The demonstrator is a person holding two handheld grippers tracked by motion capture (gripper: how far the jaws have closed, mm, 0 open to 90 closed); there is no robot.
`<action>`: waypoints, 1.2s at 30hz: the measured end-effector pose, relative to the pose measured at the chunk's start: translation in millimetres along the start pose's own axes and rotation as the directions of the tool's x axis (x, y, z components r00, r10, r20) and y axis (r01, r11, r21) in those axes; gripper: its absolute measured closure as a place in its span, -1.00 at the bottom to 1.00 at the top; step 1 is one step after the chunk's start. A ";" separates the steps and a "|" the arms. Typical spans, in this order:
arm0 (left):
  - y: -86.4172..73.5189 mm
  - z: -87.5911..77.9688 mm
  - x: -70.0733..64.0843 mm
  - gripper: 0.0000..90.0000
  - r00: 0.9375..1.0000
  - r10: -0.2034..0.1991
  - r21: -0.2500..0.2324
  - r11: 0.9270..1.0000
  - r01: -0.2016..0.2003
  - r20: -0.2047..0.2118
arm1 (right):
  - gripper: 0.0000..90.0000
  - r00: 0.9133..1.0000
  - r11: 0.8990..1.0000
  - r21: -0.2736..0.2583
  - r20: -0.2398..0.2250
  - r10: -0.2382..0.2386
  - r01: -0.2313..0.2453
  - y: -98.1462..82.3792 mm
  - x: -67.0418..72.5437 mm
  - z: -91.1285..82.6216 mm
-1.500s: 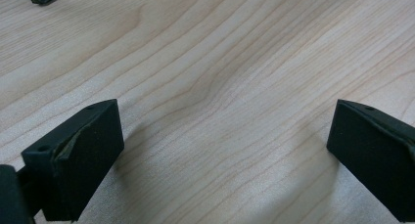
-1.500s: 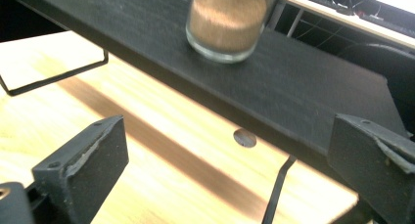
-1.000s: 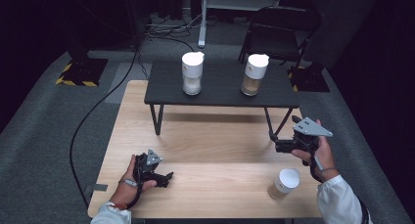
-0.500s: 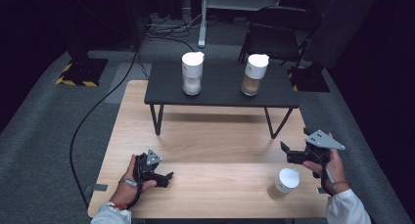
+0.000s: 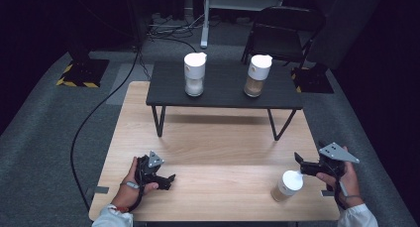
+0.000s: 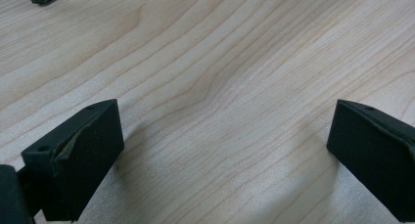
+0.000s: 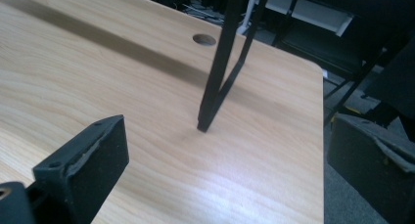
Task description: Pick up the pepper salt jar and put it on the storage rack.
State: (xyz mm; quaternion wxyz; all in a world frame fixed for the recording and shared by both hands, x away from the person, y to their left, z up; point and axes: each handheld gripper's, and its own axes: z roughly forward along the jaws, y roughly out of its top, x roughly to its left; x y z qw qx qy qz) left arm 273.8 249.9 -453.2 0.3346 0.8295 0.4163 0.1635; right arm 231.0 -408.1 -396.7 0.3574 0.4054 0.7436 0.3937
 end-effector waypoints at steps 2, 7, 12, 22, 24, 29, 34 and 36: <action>0.0 0.0 0.0 -1.00 1.000 0.000 0.000 1.000 0.000 0.000 | -0.96 1.000 1.000 0.007 0.012 -0.001 0.001 -3.0 0.2 0.0; -0.1 0.0 -0.1 -1.00 1.000 -0.002 0.000 1.000 0.002 0.000 | -0.95 0.999 0.999 0.005 0.013 0.047 -0.047 -13.4 -4.2 -2.3; -0.1 0.0 -0.1 -1.00 1.000 -0.002 0.000 1.000 0.002 0.000 | -0.95 0.998 0.999 0.014 0.022 0.053 -0.053 -20.6 -5.1 -4.3; -0.1 0.0 0.0 -1.00 1.000 -0.001 0.000 1.000 0.001 0.000 | -0.95 0.997 0.995 0.066 0.021 0.072 -0.073 -39.8 -3.1 0.7; -0.1 0.0 -0.1 -1.00 1.000 -0.002 0.000 1.000 0.002 0.000 | -0.95 0.997 0.994 0.077 0.020 0.078 -0.079 -43.4 -3.1 2.0; 0.0 0.0 0.0 -1.00 1.000 0.000 0.000 1.000 0.000 0.000 | -0.95 0.996 0.991 0.108 0.020 0.083 -0.084 -53.4 -1.1 5.1; 0.0 0.0 0.0 -1.00 1.000 0.000 0.000 1.000 0.000 0.000 | -0.95 0.997 0.988 0.134 0.013 0.078 -0.079 -61.3 1.3 8.2; 0.0 0.0 0.0 -1.00 1.000 0.000 0.000 1.000 0.000 0.000 | -0.95 0.997 0.987 0.145 0.007 0.075 -0.075 -63.2 1.9 9.5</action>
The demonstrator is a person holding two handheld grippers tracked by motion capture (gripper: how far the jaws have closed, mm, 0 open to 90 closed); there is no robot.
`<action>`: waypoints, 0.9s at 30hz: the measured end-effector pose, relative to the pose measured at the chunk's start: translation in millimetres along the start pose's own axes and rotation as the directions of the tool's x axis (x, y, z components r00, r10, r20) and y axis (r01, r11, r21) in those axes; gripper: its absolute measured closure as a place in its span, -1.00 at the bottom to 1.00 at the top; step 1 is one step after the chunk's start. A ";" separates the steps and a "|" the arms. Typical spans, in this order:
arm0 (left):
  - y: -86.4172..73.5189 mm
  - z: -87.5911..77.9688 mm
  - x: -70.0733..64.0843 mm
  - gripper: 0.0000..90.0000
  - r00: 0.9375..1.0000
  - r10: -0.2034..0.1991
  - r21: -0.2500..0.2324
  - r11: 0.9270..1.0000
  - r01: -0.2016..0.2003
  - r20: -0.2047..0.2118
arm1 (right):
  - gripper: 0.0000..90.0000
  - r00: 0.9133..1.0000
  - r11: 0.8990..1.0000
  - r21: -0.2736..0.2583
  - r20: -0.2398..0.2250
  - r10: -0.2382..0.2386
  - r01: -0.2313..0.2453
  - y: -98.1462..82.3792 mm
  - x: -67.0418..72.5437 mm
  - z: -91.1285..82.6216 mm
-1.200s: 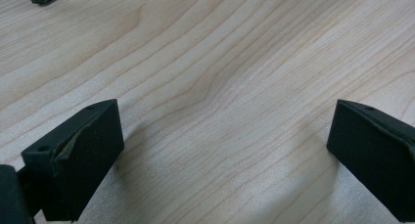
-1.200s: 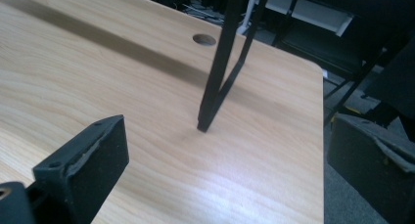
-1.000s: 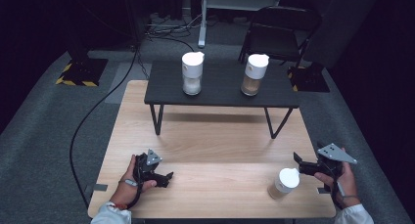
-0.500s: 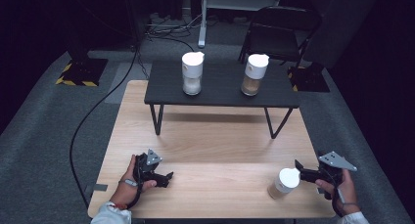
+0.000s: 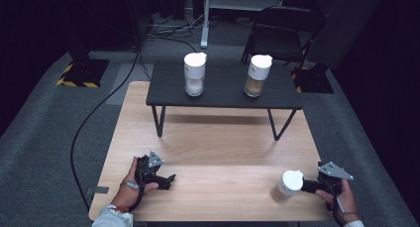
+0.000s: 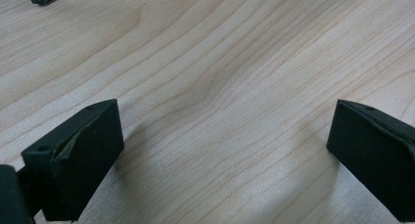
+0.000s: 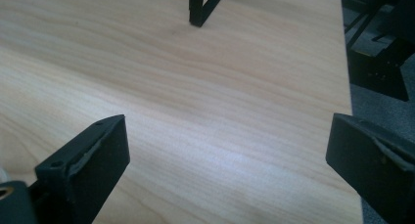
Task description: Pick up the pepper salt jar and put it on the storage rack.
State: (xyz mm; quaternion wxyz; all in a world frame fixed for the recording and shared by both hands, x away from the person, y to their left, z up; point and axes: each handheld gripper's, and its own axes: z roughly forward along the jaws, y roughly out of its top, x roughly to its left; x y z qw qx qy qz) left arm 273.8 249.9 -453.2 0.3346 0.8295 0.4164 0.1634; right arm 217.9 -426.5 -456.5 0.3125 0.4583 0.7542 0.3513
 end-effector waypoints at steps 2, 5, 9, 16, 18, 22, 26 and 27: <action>-0.1 0.0 0.0 -1.00 1.000 -0.002 0.000 1.000 0.002 0.000 | -0.95 1.000 1.000 0.006 -0.005 -0.005 0.005 -1.4 0.2 0.9; -0.1 0.0 -0.1 -1.00 1.000 -0.002 0.000 1.000 0.002 0.000 | -0.95 1.000 1.000 0.013 -0.006 -0.003 0.003 -3.4 0.4 2.1; -0.1 0.0 -0.1 -1.00 1.000 -0.002 0.000 1.000 0.002 0.000 | -0.95 1.000 1.000 0.025 -0.008 0.002 -0.001 -6.4 -0.3 4.8; 0.0 0.0 0.0 -1.00 1.000 0.000 0.000 1.000 0.000 0.000 | -0.94 1.000 0.998 0.068 -0.030 -0.009 0.011 -4.2 -2.0 7.0; -0.1 0.0 -0.1 -1.00 1.000 -0.002 0.000 1.000 0.002 0.000 | -0.94 0.999 0.996 0.087 -0.035 -0.024 0.027 -1.7 -1.9 7.9; 0.1 0.0 0.1 -1.00 1.000 0.001 0.000 1.000 -0.001 0.001 | -0.95 0.998 0.994 0.106 -0.058 -0.021 0.027 0.6 -6.0 8.9; 0.2 0.3 0.5 -1.00 1.000 0.003 0.000 1.000 -0.003 0.002 | -0.97 0.995 0.992 0.128 -0.092 0.022 -0.010 2.7 -15.3 10.6; 0.2 0.3 0.5 -1.00 1.000 0.003 -0.001 1.000 -0.003 0.002 | -0.98 0.993 0.989 0.142 -0.114 0.042 -0.026 4.0 -19.8 11.6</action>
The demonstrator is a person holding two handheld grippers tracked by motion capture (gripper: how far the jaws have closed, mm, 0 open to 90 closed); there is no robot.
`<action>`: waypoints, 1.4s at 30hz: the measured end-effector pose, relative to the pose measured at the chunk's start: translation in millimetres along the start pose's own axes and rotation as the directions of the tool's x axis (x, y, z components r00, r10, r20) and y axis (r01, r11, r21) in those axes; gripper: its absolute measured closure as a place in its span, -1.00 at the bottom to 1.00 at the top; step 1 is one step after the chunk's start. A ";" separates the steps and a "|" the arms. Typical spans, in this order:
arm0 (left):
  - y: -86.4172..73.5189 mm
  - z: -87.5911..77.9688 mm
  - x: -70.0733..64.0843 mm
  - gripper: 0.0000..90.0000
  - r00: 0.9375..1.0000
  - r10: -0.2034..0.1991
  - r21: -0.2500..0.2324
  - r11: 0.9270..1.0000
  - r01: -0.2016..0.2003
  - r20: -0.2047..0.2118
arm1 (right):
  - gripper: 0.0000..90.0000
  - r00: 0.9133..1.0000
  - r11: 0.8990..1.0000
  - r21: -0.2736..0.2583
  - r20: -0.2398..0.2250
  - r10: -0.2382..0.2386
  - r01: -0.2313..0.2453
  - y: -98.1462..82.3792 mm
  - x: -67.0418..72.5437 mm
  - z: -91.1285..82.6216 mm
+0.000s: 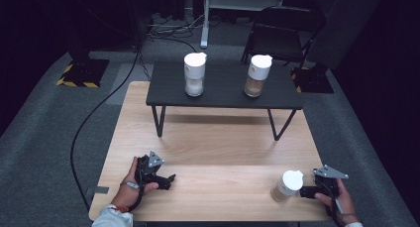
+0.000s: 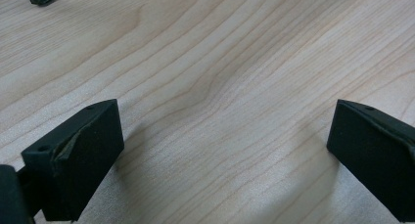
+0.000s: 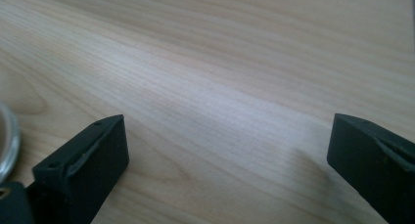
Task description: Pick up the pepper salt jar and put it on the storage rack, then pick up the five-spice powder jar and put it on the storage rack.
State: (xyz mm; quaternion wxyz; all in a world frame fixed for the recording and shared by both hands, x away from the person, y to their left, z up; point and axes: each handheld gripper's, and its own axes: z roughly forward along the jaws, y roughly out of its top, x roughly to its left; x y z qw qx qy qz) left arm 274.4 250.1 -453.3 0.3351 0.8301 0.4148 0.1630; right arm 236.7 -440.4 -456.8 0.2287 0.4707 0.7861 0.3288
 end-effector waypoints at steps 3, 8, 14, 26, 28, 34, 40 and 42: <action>0.0 0.1 0.0 -1.00 1.000 -0.002 0.000 1.000 0.002 0.001 | -1.00 0.999 1.000 0.016 -0.033 0.019 -0.019 1.8 -6.3 0.8; 0.4 0.3 0.4 -1.00 1.000 0.001 0.001 1.000 -0.001 0.002 | -1.00 0.999 1.000 0.017 -0.035 0.019 -0.018 1.9 -6.5 0.8; 1.2 1.0 1.1 -1.00 1.000 0.005 0.000 1.000 -0.005 0.004 | -1.00 0.999 1.000 0.016 -0.037 0.017 -0.017 1.5 -7.0 0.7; 1.2 1.0 1.1 -1.00 1.000 0.006 0.000 1.000 -0.006 0.003 | -1.00 0.999 1.000 0.017 -0.042 0.017 -0.016 1.1 -7.7 0.2; 1.2 1.0 1.1 -1.00 1.000 0.006 0.000 1.000 -0.006 0.003 | -1.00 0.999 1.000 0.017 -0.041 0.017 -0.016 1.0 -7.7 0.2; 1.1 1.1 1.1 -1.00 1.000 0.005 0.000 1.000 -0.005 0.004 | -1.00 0.999 1.000 0.016 -0.043 0.015 -0.014 1.1 -8.2 0.4; 1.0 1.1 1.0 -1.00 1.000 0.005 -0.001 1.000 -0.005 0.003 | -1.00 0.999 1.000 0.016 -0.046 0.013 -0.012 1.4 -9.1 0.7; 1.0 1.1 0.7 -1.00 1.000 0.003 -0.001 1.000 -0.003 0.003 | -1.00 0.999 1.000 0.017 -0.049 0.011 -0.010 1.8 -9.9 0.9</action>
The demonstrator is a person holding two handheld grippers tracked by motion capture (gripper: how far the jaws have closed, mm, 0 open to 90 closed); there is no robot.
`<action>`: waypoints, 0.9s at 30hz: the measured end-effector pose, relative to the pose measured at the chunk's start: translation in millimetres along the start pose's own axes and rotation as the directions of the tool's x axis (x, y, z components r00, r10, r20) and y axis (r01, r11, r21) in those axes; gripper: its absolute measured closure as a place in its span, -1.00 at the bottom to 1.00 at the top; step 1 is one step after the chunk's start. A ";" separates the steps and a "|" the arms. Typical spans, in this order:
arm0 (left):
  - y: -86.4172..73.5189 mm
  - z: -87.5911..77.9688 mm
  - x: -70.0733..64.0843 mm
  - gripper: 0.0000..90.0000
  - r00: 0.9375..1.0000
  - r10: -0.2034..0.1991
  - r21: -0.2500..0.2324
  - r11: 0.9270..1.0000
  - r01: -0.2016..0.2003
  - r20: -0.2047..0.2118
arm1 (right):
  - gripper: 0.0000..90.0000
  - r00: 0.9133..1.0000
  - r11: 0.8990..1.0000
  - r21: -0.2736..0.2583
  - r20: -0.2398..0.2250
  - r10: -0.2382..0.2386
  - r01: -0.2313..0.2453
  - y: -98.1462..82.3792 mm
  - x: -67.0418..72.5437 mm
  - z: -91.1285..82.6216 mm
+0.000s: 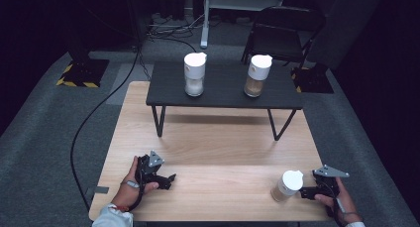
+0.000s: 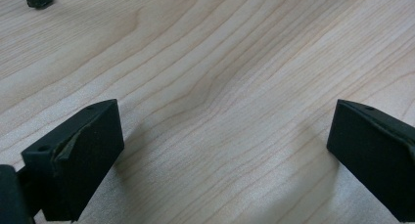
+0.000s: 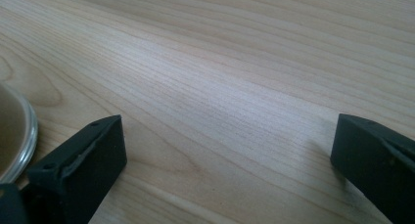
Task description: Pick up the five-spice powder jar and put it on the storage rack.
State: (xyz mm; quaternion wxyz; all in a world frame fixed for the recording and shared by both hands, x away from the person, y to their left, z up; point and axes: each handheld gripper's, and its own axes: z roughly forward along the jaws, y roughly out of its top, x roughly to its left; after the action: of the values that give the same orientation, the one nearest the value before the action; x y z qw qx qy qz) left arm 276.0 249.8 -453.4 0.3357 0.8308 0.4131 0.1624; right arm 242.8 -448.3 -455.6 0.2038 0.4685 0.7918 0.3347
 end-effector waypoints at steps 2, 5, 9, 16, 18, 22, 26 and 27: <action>0.0 0.0 0.0 -1.00 1.000 0.000 0.000 1.000 0.000 0.000 | -1.00 1.000 1.000 0.000 0.000 0.000 0.000 0.1 -0.1 0.1; 0.1 -0.1 0.0 -1.00 1.000 0.001 0.001 1.000 -0.001 0.000 | -1.00 1.000 1.000 0.000 0.000 -0.001 0.001 0.1 -0.2 0.0; 0.0 0.0 0.0 -1.00 1.000 0.000 0.000 1.000 0.000 0.000 | -0.99 1.000 1.000 -0.002 0.002 -0.006 0.006 -0.3 -1.3 -0.3; 0.0 0.0 0.0 -1.00 1.000 0.001 0.000 1.000 -0.001 0.000 | -0.97 0.998 0.998 -0.004 -0.004 -0.064 0.064 -2.7 -1.7 -7.1; 0.2 -0.1 0.0 -1.00 1.000 0.001 0.001 1.000 -0.001 -0.001 | -0.97 0.997 0.997 -0.005 -0.013 -0.080 0.080 -3.2 -2.9 -10.0; 0.0 0.0 0.0 -1.00 1.000 0.000 0.000 1.000 0.000 0.000 | -0.97 0.991 0.991 -0.023 -0.045 -0.130 0.129 -5.0 -5.2 -19.0; 0.0 0.0 -0.1 -1.00 1.000 0.000 0.000 1.000 0.000 -0.001 | -0.97 0.979 0.983 -0.048 -0.092 -0.183 0.179 -7.8 -7.4 -29.0; 0.0 0.0 0.0 -1.00 1.000 0.001 0.000 1.000 -0.001 -0.001 | -0.97 0.976 0.981 -0.056 -0.103 -0.192 0.187 -9.1 -7.7 -30.9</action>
State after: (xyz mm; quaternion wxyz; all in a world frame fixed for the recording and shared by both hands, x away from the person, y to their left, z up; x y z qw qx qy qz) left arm 276.0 249.8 -453.4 0.3355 0.8310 0.4127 0.1628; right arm 221.3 -468.6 -440.8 0.2025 0.3672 0.8348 0.3568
